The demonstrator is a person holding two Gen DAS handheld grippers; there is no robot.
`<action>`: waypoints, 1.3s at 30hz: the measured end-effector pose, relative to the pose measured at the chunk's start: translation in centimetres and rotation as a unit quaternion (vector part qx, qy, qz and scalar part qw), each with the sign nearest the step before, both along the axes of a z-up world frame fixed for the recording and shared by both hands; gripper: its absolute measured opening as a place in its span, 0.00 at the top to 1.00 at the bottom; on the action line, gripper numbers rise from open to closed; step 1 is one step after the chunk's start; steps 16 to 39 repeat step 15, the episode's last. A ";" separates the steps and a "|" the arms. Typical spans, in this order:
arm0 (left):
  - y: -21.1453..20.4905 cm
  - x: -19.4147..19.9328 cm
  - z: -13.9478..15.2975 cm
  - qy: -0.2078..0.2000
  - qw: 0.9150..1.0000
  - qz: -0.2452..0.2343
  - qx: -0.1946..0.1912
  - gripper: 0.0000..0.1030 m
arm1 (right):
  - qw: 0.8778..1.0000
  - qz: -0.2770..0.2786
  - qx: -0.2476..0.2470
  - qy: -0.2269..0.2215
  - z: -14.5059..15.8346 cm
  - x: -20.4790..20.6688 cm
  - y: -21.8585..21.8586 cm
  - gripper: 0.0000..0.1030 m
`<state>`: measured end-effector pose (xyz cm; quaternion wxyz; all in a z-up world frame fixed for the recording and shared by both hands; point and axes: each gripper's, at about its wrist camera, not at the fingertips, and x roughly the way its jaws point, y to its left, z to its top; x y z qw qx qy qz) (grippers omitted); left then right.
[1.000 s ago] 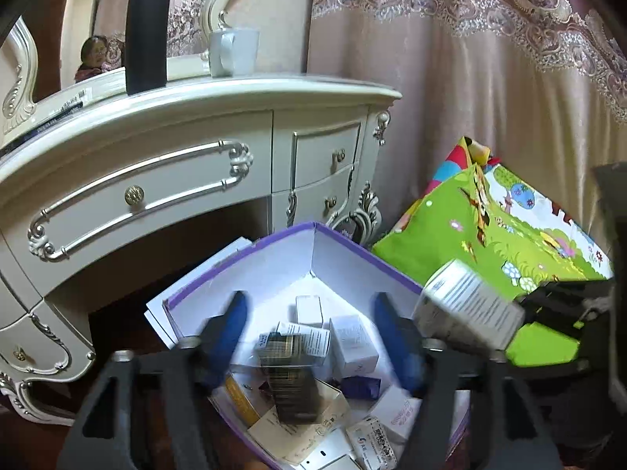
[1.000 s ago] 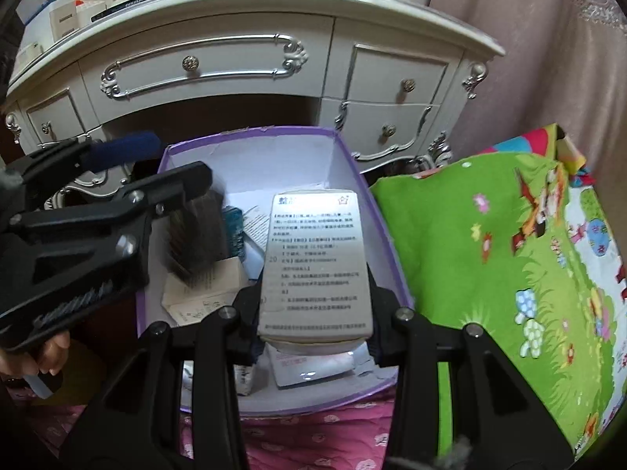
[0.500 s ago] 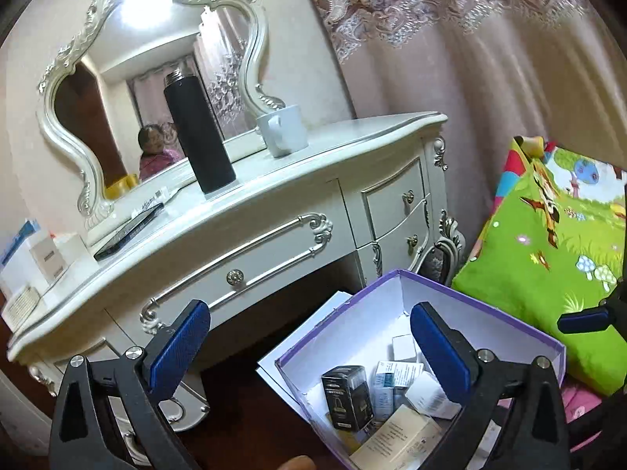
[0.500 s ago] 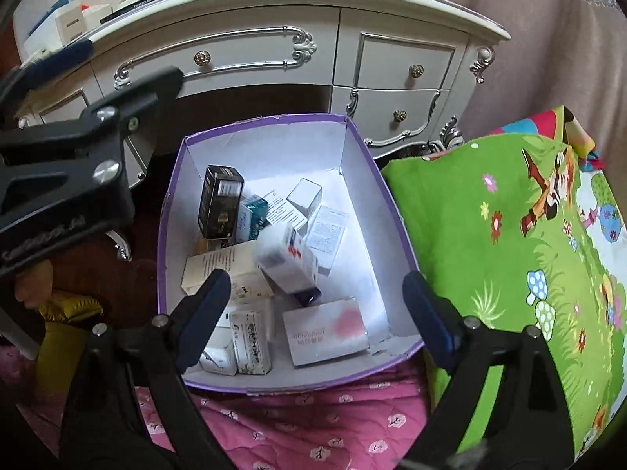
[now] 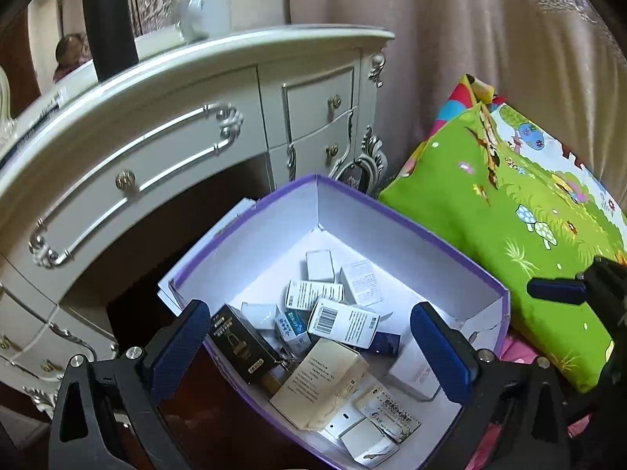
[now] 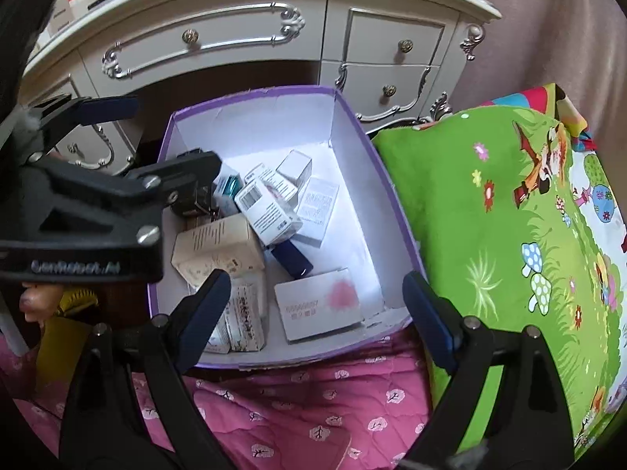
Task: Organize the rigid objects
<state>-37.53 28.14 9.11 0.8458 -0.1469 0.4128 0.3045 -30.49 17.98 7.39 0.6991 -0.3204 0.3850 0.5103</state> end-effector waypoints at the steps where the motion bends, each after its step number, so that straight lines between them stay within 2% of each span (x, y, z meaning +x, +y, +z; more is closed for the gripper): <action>1: 0.2 0.0 -0.3 0.001 1.000 0.003 -0.003 0.00 | 1.000 0.003 -0.006 0.001 -0.3 -0.2 0.1 0.12; 10: 1.6 -0.4 -2.2 0.002 0.999 0.011 -0.043 0.01 | 1.000 0.014 -0.018 -0.005 -1.1 -1.0 0.2 0.12; 15: 1.3 -0.7 -2.3 -0.003 0.999 0.027 -0.020 0.01 | 1.000 0.014 -0.022 -0.011 -1.3 -1.1 0.2 0.12; 39: 1.3 -0.7 -2.3 -0.003 0.999 0.027 -0.020 0.01 | 1.000 0.014 -0.022 -0.011 -1.3 -1.1 0.2 0.12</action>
